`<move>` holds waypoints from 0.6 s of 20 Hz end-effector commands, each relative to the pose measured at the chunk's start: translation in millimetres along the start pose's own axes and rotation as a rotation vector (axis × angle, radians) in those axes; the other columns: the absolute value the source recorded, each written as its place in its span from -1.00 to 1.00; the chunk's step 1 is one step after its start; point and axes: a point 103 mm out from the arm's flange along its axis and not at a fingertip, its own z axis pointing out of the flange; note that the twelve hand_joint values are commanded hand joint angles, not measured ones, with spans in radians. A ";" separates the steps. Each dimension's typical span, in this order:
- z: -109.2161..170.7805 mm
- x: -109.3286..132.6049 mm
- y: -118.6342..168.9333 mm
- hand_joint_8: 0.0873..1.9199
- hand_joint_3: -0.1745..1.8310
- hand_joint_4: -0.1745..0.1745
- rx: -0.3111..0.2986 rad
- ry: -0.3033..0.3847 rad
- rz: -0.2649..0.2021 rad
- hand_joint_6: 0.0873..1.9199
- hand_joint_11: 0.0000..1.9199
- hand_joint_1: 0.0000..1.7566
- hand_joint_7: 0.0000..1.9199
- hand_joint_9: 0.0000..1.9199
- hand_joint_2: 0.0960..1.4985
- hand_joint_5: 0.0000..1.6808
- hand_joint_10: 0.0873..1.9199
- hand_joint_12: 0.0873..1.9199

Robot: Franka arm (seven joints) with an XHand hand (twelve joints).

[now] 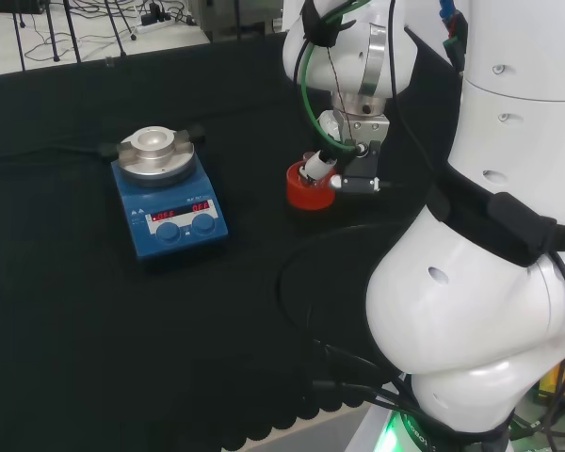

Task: Pick up the round-bottom flask.

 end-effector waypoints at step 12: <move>-6.4 5.3 1.6 -0.35 -0.24 0.80 -0.062 -0.045 0.023 -0.13 -0.74 0.21 -0.59 -0.32 -0.10 0.30 -0.40 0.36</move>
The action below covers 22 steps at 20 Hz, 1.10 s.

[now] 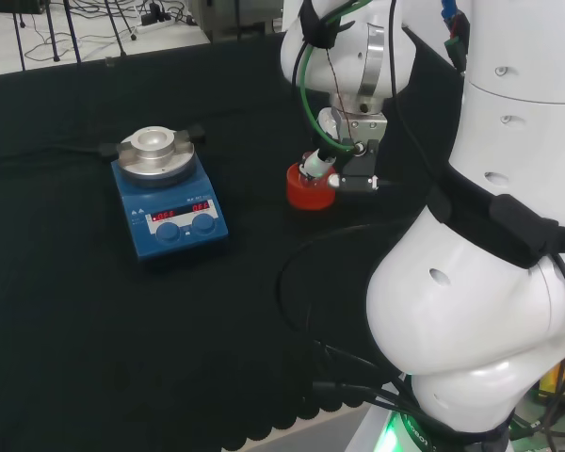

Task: Pick up the round-bottom flask.

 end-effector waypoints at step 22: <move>-91.1 17.4 -18.8 -0.41 0.01 0.87 -0.029 -0.019 -0.001 0.00 -0.64 0.26 -0.52 -0.24 -0.24 0.35 -0.47 0.33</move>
